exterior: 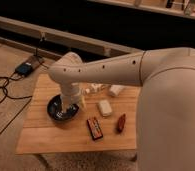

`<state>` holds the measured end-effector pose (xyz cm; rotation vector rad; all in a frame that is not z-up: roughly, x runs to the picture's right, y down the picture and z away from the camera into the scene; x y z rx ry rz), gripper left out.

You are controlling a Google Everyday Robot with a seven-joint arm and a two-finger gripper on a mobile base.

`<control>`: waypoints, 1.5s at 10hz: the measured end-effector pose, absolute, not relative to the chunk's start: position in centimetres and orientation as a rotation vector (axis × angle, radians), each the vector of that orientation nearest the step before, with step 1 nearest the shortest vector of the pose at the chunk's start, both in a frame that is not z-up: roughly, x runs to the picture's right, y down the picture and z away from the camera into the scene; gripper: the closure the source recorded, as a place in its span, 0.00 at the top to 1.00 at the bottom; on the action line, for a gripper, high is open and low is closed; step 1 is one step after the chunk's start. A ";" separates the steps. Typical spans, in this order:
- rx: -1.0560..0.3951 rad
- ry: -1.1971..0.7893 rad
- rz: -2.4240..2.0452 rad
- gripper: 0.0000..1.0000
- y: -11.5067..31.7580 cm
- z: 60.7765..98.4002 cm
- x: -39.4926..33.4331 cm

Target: Drag the pepper across the table

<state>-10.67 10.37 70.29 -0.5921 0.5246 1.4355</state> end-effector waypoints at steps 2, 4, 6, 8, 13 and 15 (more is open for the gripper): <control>-0.592 0.525 1.436 0.65 10.4 70.3 -10.7; -0.592 0.525 1.435 0.65 10.4 70.3 -10.7; -0.592 0.525 1.435 0.65 10.4 70.3 -10.7; -0.591 0.526 1.438 0.65 10.3 70.4 -10.6; -0.468 0.624 1.533 0.65 9.4 74.9 -3.2; -0.450 0.649 1.597 0.65 9.5 76.6 0.0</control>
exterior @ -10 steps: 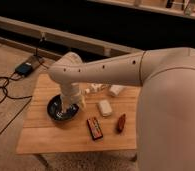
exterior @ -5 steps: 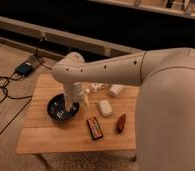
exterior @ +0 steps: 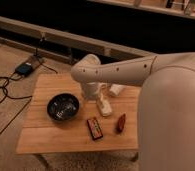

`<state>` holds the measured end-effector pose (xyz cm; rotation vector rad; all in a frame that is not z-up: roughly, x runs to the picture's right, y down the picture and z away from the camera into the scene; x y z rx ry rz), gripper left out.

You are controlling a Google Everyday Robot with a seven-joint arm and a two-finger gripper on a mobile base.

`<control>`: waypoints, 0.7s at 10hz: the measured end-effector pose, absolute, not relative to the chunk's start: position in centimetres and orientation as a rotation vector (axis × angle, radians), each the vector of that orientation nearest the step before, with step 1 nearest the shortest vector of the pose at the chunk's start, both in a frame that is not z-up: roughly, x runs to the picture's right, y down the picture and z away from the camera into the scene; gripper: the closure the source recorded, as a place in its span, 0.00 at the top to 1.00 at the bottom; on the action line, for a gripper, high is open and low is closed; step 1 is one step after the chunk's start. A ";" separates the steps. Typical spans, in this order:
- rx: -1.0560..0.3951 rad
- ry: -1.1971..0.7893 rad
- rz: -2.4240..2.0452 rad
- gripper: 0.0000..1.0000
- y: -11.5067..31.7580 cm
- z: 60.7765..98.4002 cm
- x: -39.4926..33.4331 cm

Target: Drag the pepper across the table

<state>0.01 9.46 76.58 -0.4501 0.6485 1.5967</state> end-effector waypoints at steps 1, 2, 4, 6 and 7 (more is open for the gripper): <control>-0.446 0.656 1.628 0.65 9.6 77.4 1.5; -0.442 0.661 1.652 0.65 9.7 77.9 2.7; -0.437 0.663 1.707 0.65 10.4 78.9 5.4; -0.435 0.663 1.750 0.65 11.3 79.4 7.7; -0.436 0.665 1.767 0.65 11.9 79.7 8.7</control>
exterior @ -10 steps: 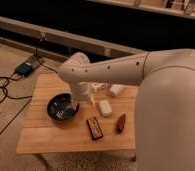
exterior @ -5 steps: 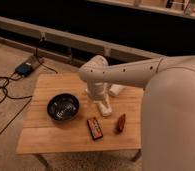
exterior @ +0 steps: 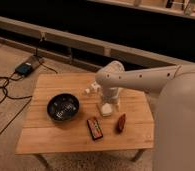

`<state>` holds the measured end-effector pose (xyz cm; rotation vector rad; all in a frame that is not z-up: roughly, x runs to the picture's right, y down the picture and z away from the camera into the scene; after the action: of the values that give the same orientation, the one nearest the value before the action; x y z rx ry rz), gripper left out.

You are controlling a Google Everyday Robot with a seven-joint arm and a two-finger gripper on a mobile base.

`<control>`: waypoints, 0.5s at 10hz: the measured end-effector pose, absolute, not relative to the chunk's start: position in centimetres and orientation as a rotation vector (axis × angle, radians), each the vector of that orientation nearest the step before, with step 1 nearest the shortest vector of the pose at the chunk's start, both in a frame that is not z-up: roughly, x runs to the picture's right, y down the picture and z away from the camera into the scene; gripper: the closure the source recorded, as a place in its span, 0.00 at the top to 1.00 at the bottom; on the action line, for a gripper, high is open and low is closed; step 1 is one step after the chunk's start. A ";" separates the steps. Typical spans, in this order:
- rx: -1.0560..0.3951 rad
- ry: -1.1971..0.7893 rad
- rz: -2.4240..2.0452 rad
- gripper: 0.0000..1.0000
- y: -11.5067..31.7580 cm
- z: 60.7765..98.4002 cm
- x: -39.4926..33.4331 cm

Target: Drag the pepper across the table

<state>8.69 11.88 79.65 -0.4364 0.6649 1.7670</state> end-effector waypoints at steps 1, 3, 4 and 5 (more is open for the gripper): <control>-0.441 0.666 1.783 0.65 12.4 79.9 9.5; -0.459 0.658 1.797 0.65 13.6 80.7 10.8; -0.472 0.655 1.801 0.65 14.1 81.3 11.1; -0.486 0.651 1.804 0.65 14.6 81.7 11.3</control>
<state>11.30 14.62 81.74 -0.4857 0.6514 1.8040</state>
